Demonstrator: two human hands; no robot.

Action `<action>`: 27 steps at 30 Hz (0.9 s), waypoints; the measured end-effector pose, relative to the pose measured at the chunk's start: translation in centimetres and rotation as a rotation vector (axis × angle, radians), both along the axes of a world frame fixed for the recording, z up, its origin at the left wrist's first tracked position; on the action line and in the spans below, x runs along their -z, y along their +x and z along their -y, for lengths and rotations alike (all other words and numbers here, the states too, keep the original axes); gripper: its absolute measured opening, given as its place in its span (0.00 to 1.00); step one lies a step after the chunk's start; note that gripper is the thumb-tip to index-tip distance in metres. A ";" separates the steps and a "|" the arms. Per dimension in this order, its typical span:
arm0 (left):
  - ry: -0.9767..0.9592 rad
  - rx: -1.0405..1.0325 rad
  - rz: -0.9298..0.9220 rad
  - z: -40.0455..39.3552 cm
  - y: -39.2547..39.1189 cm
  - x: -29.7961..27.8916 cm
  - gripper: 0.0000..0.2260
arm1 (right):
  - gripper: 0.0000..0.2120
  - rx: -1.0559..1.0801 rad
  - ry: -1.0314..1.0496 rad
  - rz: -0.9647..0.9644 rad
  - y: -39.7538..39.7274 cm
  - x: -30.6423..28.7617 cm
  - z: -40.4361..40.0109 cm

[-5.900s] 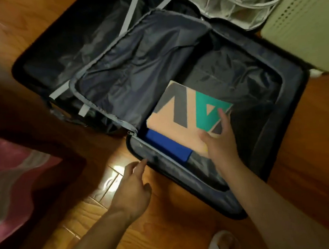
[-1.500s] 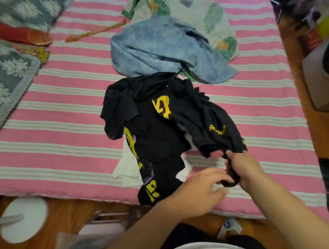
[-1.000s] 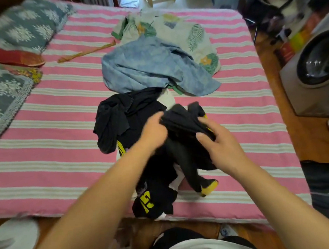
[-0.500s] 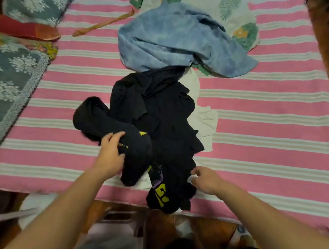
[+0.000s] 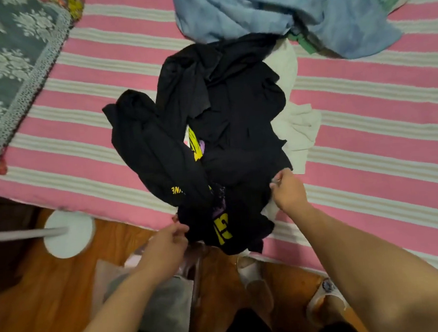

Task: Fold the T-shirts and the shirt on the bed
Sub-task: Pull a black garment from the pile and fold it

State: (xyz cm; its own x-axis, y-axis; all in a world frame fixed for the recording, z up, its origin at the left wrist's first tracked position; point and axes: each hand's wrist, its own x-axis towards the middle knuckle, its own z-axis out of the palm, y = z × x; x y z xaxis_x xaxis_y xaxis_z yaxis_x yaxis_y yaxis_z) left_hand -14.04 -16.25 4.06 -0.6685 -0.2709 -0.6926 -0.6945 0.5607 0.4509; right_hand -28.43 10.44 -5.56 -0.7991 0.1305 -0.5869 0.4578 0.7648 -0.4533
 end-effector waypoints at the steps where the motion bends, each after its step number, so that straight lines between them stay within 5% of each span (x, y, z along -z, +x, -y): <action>1: 0.026 -0.032 -0.016 -1.4 -0.5 -1.1 0.11 | 0.01 -0.037 0.051 -0.062 -0.1 -1.8 -0.9; 8: 0.121 0.022 -0.096 -9.6 -3.7 -3.1 0.08 | 0.08 -0.020 -0.111 0.128 2.4 -9.3 -6.4; 12: 0.119 0.064 0.040 -12.9 -5.1 5.0 0.10 | 0.08 0.051 -0.251 0.272 5.5 -7.9 -7.9; 17: -0.110 0.198 0.268 -16.4 -3.8 12.7 0.17 | 0.06 0.161 -0.297 0.313 10.1 -6.1 -11.4; 21: -0.431 0.097 -0.088 -17.6 -2.5 7.4 0.12 | 0.07 0.257 -0.287 0.320 12.6 -7.8 -14.5; 27: -0.100 0.111 -0.583 -19.2 -6.8 -8.9 0.13 | 0.08 0.180 -0.447 0.116 10.9 -16.7 -13.8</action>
State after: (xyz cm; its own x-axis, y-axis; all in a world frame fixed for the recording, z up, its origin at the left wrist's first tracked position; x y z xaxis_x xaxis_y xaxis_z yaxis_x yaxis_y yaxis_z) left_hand -20.81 2.93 12.97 -0.9584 -0.2226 -0.1785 -0.2837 0.6750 0.6811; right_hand -17.53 24.28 11.11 -0.7132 -0.0244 -0.7005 0.6314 0.4117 -0.6572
